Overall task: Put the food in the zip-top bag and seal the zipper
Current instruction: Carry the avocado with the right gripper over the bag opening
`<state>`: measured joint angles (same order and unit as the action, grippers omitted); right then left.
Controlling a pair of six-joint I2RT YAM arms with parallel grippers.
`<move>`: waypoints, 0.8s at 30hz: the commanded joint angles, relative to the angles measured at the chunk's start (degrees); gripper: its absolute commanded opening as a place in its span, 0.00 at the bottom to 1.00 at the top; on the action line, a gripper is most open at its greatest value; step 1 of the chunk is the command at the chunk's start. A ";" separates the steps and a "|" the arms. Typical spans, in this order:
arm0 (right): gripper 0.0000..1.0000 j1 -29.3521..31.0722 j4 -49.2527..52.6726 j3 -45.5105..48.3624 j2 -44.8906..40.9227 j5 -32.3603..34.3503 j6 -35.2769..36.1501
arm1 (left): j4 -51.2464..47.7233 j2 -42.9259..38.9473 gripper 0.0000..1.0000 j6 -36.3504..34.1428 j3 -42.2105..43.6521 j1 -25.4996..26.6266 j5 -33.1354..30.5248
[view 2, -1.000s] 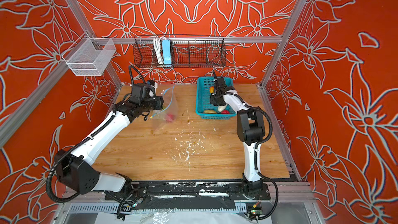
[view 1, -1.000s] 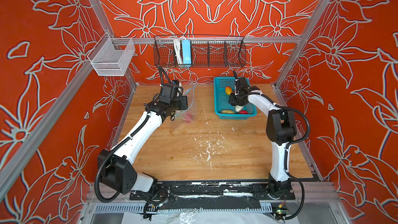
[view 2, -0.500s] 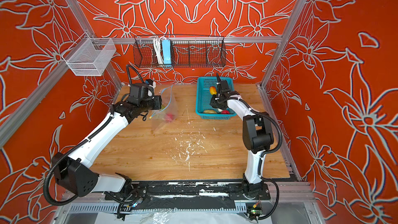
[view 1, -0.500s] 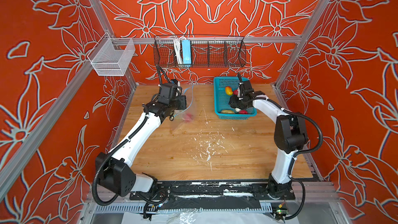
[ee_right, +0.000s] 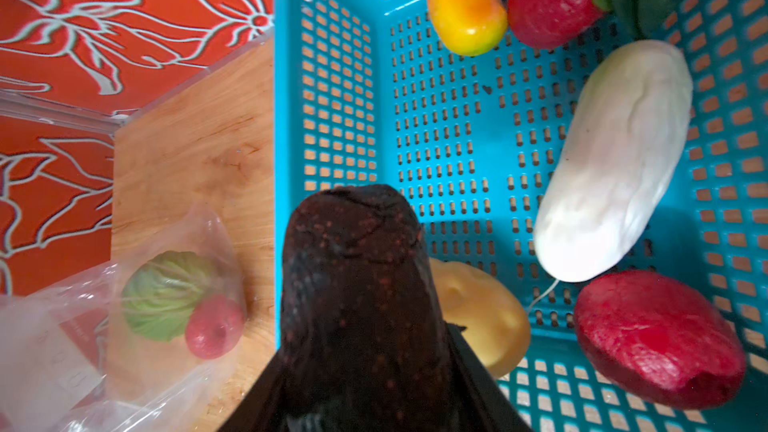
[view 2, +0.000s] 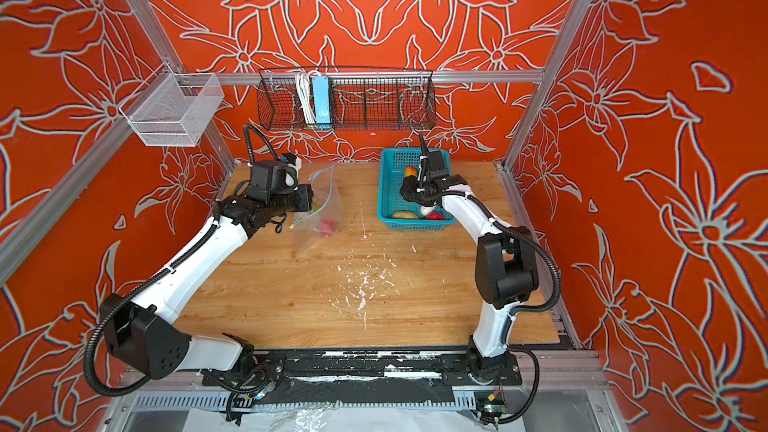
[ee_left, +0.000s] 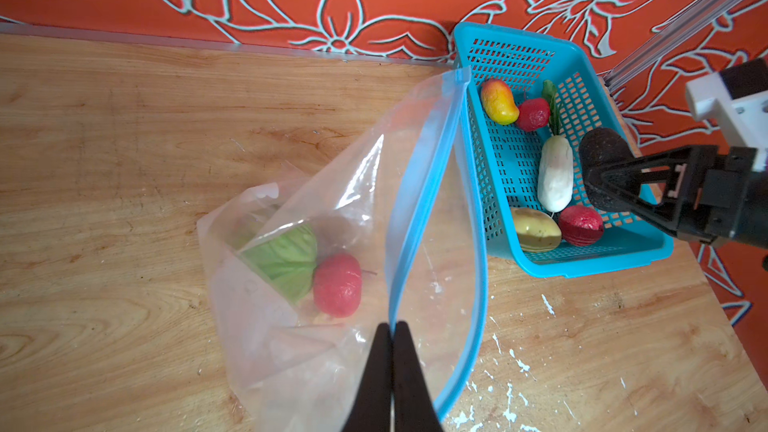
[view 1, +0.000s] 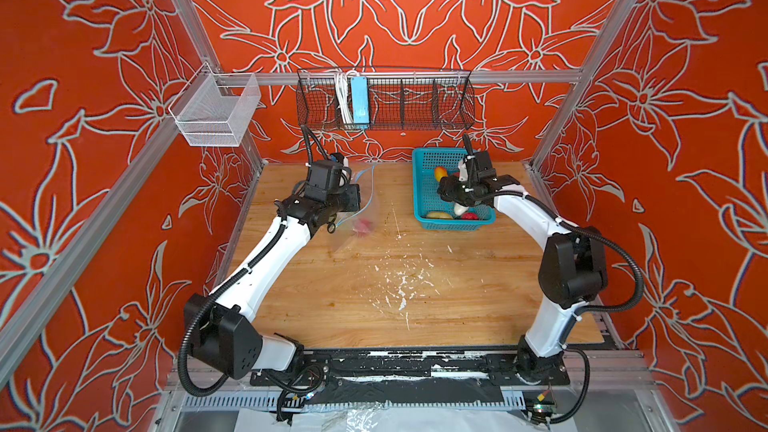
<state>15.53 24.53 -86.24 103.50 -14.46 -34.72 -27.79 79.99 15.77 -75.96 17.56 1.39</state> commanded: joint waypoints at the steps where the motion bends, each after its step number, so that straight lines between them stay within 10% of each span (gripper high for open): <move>1: 0.38 1.45 0.53 -0.04 -3.77 -0.02 0.48 | 0.11 -0.87 0.00 0.65 -0.41 -0.25 0.78; 24: 0.38 11.49 4.32 -9.53 -6.84 4.33 2.82 | 0.43 -1.70 0.00 0.22 0.18 -0.29 0.68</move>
<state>25.87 29.02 -93.01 97.60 -10.46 -31.18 -27.77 79.85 16.10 -75.94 17.56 1.63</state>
